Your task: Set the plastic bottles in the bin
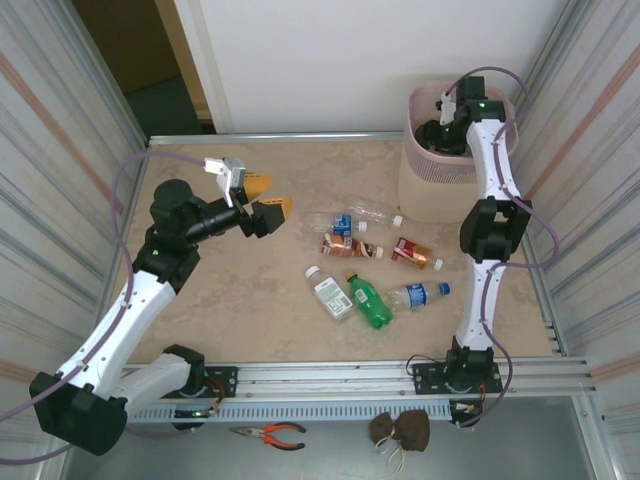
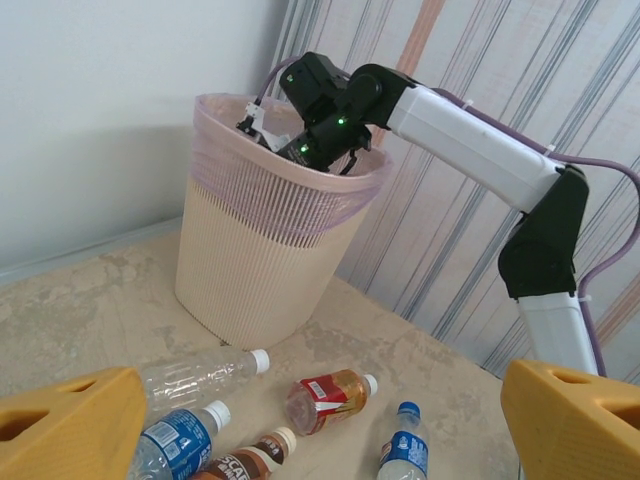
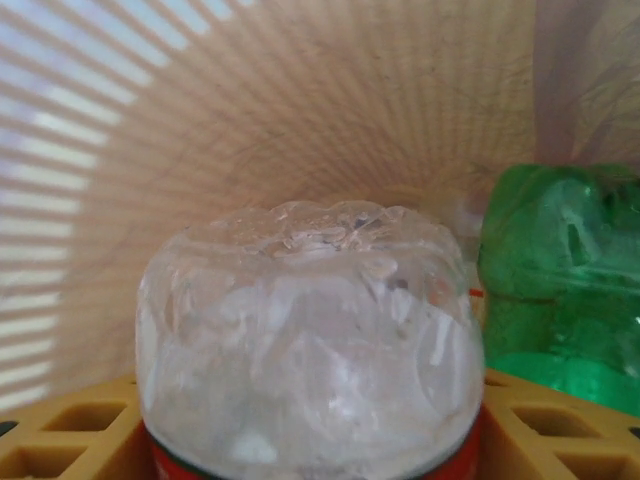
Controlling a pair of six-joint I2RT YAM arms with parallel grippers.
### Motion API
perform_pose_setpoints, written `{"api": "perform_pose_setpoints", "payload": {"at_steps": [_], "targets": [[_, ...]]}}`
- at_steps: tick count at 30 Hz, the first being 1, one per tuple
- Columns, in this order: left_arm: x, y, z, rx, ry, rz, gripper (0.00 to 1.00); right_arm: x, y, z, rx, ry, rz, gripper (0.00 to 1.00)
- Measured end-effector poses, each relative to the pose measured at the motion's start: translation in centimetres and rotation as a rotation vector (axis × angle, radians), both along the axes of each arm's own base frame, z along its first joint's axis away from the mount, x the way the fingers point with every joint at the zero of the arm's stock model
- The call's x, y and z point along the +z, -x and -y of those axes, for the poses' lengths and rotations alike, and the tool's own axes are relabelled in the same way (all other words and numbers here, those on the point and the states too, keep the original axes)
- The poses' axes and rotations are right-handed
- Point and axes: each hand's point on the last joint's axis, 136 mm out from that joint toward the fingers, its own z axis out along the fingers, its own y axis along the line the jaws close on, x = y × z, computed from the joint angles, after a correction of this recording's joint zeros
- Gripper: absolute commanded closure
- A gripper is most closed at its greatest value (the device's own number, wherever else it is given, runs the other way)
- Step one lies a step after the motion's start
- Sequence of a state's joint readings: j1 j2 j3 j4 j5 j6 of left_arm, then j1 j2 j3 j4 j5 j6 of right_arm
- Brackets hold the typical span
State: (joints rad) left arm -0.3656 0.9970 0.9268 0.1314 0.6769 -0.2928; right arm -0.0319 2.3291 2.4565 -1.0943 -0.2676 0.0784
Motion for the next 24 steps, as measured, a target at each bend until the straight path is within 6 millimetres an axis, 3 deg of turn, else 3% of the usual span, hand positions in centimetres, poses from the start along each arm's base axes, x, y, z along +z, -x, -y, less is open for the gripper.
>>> {"api": "perform_pose_setpoints", "payload": {"at_steps": [6,12,17,24], "targets": [[-0.1,-0.2,0.0,0.008,-0.001,-0.004,0.08,-0.4,0.4,-0.3,0.011,0.021,-0.024,0.18],[-0.2,-0.2,0.0,0.008,-0.002,-0.004,0.08,1.1,0.9,-0.1,0.001,0.035,-0.012,0.14],[-0.1,-0.2,0.0,0.008,0.000,-0.006,0.08,5.1,1.7,0.1,-0.007,0.043,0.063,0.13],[-0.1,-0.2,0.0,0.008,0.001,-0.004,0.08,12.5,4.1,0.8,-0.054,0.042,0.197,0.16]]}}
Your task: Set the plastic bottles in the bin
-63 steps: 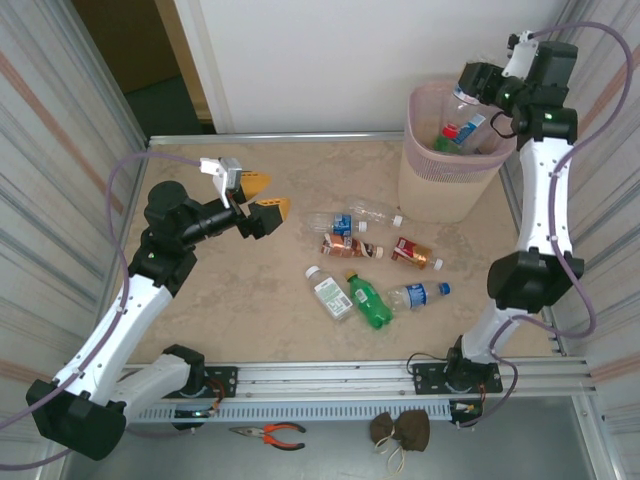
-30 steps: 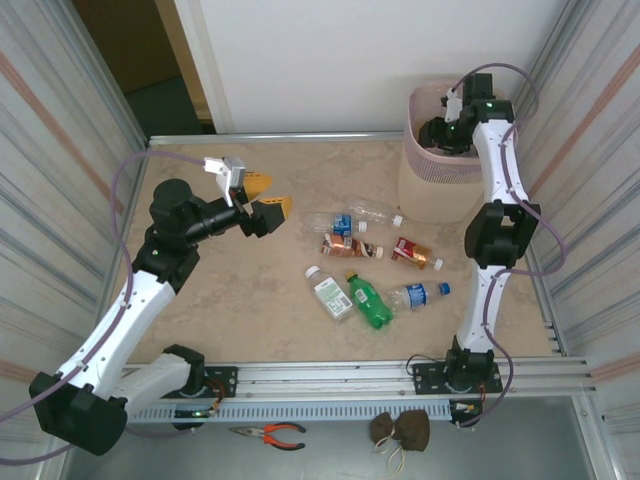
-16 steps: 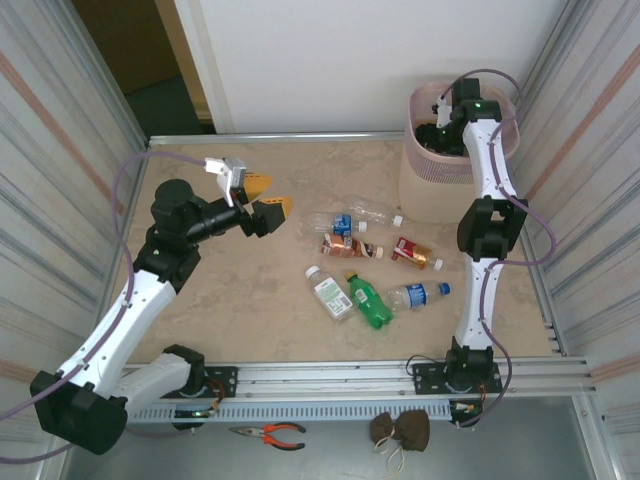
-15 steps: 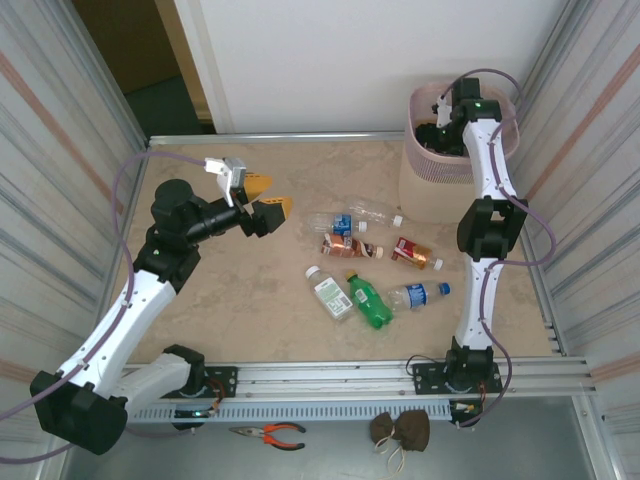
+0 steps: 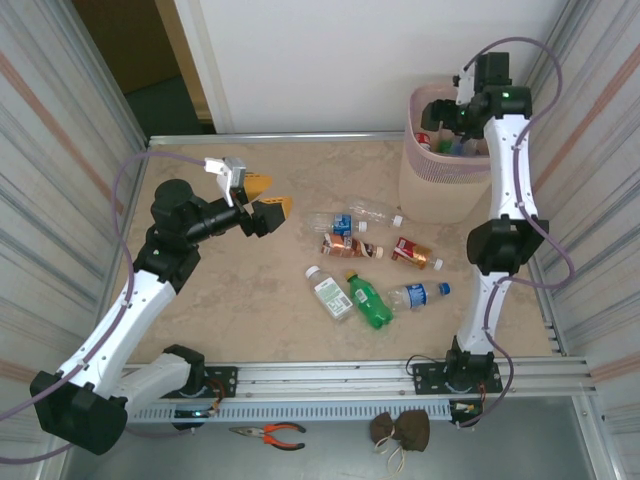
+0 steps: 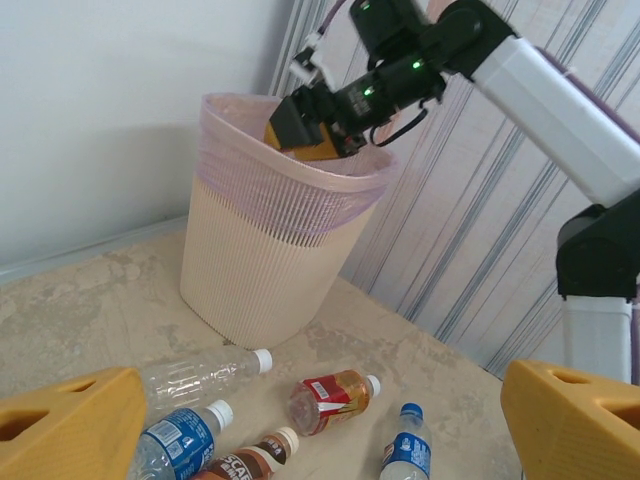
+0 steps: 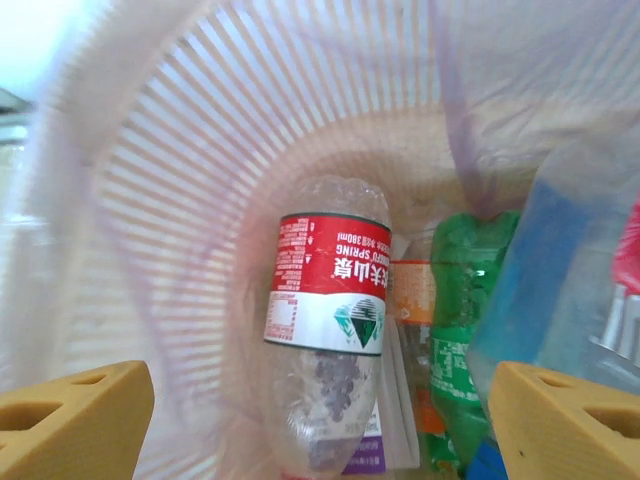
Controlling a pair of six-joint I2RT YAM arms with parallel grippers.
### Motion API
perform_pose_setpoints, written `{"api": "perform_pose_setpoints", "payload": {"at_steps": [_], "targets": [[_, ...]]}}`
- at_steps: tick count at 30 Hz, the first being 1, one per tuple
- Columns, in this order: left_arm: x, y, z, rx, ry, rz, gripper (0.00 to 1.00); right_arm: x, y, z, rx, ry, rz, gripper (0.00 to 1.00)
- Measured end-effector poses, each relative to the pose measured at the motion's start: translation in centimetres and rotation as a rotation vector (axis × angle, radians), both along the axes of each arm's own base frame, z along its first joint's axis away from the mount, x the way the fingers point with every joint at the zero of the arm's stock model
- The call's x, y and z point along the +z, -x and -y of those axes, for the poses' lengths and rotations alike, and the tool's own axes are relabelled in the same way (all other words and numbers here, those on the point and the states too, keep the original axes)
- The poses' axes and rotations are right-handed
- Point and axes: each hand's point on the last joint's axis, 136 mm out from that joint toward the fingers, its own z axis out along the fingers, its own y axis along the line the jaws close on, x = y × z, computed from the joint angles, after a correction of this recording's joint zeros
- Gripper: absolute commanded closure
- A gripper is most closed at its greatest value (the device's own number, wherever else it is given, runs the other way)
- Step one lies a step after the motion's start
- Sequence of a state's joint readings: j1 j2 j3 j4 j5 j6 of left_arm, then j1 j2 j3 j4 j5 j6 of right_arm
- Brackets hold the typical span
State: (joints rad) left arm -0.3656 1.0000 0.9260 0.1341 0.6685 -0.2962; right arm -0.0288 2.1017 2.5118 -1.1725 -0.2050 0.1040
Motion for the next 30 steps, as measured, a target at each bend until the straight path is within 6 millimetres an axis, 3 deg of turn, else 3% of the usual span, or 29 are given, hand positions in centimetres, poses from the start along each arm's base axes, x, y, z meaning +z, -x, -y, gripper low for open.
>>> {"api": "perform_pose_setpoints", "payload": {"at_steps": [6,11,16,24,27,30], "targets": [[0.0,0.2,-0.1,0.001,-0.001,0.000,0.08,4.9,3.4,1.0,-0.060,-0.037,0.079,0.17],[-0.1,0.2,-0.1,0.001,-0.002,0.003,0.08,7.1,7.6,2.1,-0.123,-0.105,0.115,0.16],[-0.7,0.2,-0.1,0.001,-0.007,-0.009,0.08,8.0,12.0,2.5,-0.189,-0.196,0.159,0.15],[-1.2,0.2,-0.1,0.000,-0.011,-0.021,0.08,4.8,19.7,3.0,-0.414,-0.358,0.154,0.20],[-1.8,0.2,-0.1,0.000,-0.015,-0.033,0.08,2.8,21.9,3.1,-0.521,-0.426,0.100,0.22],[-2.3,0.2,-0.1,0.000,-0.018,-0.045,0.08,-0.6,23.5,3.3,-0.644,-0.477,-0.004,0.25]]}}
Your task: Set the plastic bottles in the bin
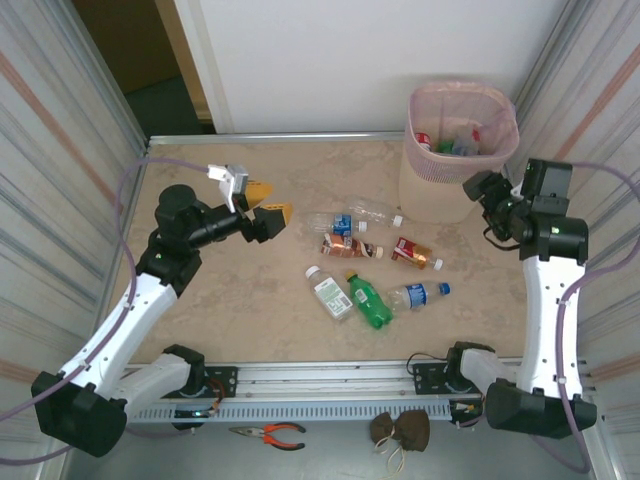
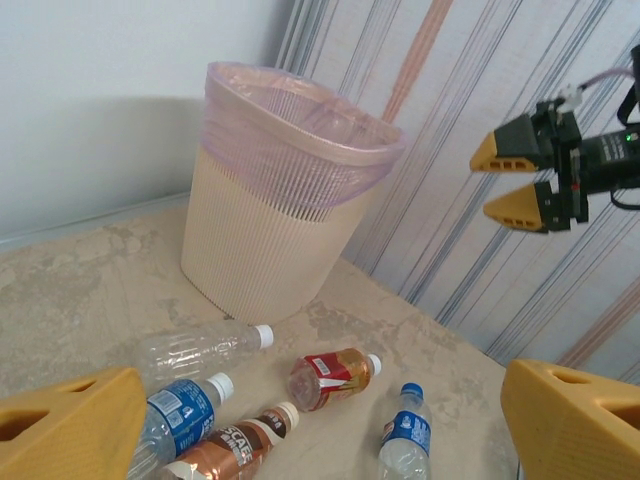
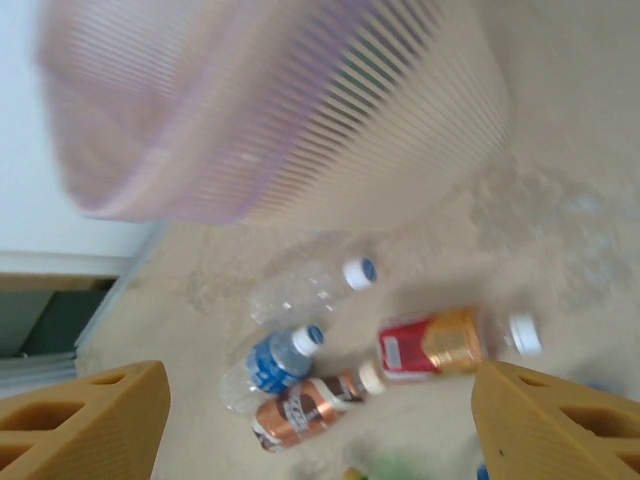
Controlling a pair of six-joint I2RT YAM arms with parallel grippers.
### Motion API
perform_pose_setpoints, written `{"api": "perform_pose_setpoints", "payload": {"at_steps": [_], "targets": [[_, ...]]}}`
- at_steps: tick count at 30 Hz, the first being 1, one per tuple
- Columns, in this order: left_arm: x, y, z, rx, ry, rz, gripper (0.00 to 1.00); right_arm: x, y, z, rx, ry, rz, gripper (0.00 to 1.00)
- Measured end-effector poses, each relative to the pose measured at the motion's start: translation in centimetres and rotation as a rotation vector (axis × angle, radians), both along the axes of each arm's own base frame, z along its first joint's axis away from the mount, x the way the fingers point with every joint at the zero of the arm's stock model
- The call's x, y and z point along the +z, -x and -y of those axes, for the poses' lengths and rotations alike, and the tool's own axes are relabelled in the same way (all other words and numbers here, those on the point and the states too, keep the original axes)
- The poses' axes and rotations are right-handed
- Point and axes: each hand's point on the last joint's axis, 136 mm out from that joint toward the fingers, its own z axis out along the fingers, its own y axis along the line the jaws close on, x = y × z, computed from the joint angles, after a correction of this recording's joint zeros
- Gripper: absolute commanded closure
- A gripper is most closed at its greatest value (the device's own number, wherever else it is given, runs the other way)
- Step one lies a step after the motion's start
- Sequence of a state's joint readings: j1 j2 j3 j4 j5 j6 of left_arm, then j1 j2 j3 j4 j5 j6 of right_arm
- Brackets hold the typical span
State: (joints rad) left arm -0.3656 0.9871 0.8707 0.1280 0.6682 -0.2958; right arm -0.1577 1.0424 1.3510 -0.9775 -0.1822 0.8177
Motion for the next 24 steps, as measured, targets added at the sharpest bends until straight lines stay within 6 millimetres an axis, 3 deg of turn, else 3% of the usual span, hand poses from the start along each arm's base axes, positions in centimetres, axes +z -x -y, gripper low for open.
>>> {"api": "perform_pose_setpoints", "payload": {"at_steps": [7,10,15,24], "targets": [[-0.7,0.0,0.0,0.002,0.002,-0.023,0.08,-11.6,4.1,0.2,-0.182,-0.168,-0.361,0.35],[-0.7,-0.1,-0.1,0.009,0.004,-0.025,0.08,-14.9,5.3,0.0,-0.233,-0.221,-0.463,0.36],[-0.6,-0.1,-0.1,0.014,0.007,-0.030,0.08,-19.3,6.5,-0.6,-0.285,-0.314,-0.583,0.37],[-0.6,-0.2,-0.2,0.024,0.009,-0.030,0.08,-24.6,6.8,-1.0,-0.332,-0.419,-0.718,0.37]]}}
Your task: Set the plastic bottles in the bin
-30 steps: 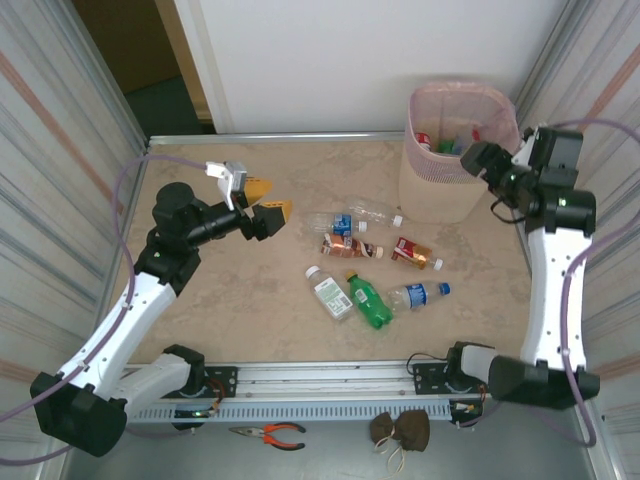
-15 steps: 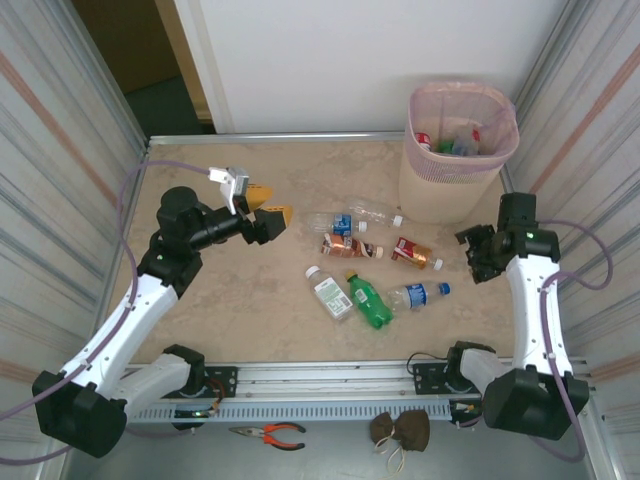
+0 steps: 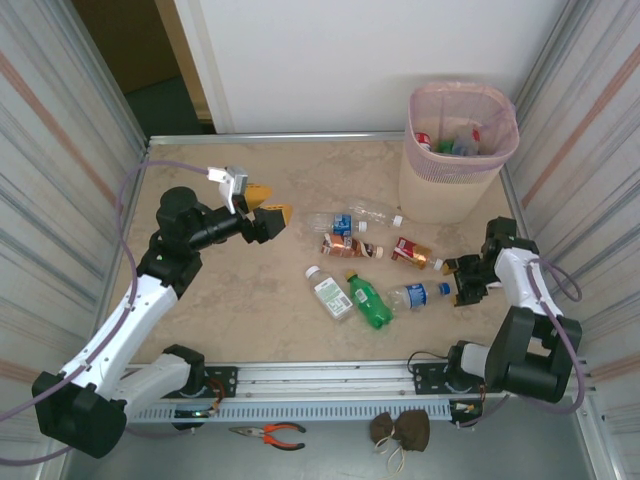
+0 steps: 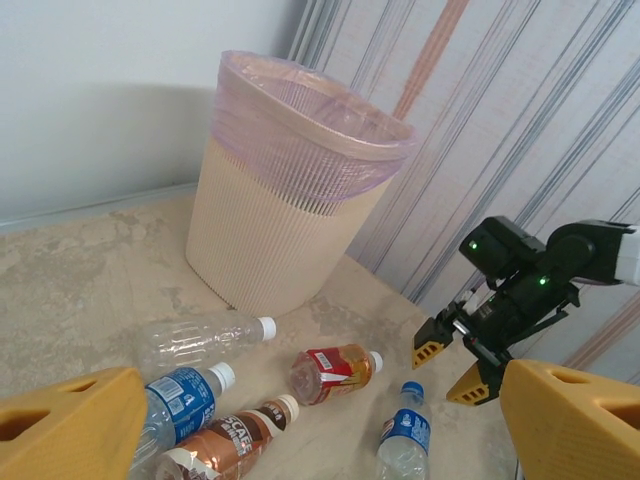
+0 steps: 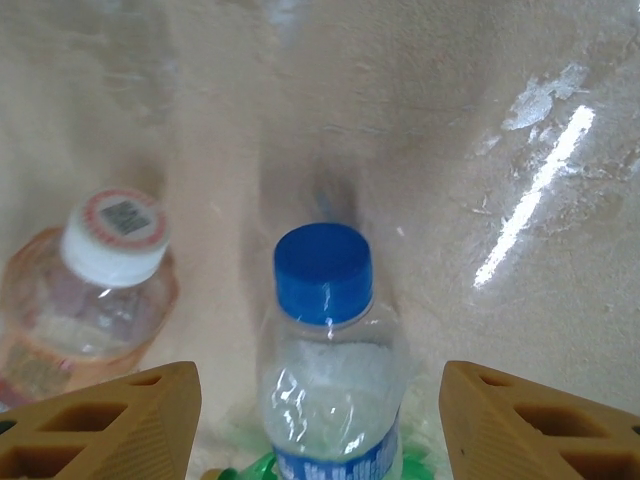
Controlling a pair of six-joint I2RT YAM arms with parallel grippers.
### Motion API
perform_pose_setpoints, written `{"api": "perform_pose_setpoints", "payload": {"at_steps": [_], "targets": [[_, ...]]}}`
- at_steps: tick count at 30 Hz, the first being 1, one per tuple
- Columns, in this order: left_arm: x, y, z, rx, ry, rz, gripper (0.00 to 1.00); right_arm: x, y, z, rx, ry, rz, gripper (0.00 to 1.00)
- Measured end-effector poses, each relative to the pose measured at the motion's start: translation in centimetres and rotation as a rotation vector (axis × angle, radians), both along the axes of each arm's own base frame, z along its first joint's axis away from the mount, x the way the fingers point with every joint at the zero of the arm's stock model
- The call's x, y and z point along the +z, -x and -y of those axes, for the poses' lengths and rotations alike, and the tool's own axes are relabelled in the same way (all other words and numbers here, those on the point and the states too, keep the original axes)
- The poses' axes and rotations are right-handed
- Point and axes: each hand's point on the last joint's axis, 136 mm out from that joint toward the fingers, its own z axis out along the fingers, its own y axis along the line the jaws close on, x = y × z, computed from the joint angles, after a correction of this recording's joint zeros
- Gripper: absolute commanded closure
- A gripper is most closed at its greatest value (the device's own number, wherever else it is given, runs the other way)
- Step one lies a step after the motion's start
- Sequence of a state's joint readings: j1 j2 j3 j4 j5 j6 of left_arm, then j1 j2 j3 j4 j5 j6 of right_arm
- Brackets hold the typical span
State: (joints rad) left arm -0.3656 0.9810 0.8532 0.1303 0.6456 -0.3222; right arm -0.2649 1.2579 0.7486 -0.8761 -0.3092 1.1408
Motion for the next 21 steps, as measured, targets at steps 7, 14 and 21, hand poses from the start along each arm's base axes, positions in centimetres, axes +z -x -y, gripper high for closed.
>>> {"api": "perform_pose_setpoints", "payload": {"at_steps": [7,14,21], "targets": [[0.0,-0.1,-0.1,0.006,0.007,-0.012,0.08,-2.9,0.3,0.2,-0.033,-0.044,-0.063,0.38],[0.0,-0.2,-0.1,0.015,0.009,-0.015,0.08,-4.8,0.7,0.3,-0.065,-0.088,-0.114,0.41],[0.0,-0.3,-0.2,0.021,0.009,-0.016,0.08,-4.9,1.0,0.3,-0.076,-0.102,-0.132,0.48]]}}
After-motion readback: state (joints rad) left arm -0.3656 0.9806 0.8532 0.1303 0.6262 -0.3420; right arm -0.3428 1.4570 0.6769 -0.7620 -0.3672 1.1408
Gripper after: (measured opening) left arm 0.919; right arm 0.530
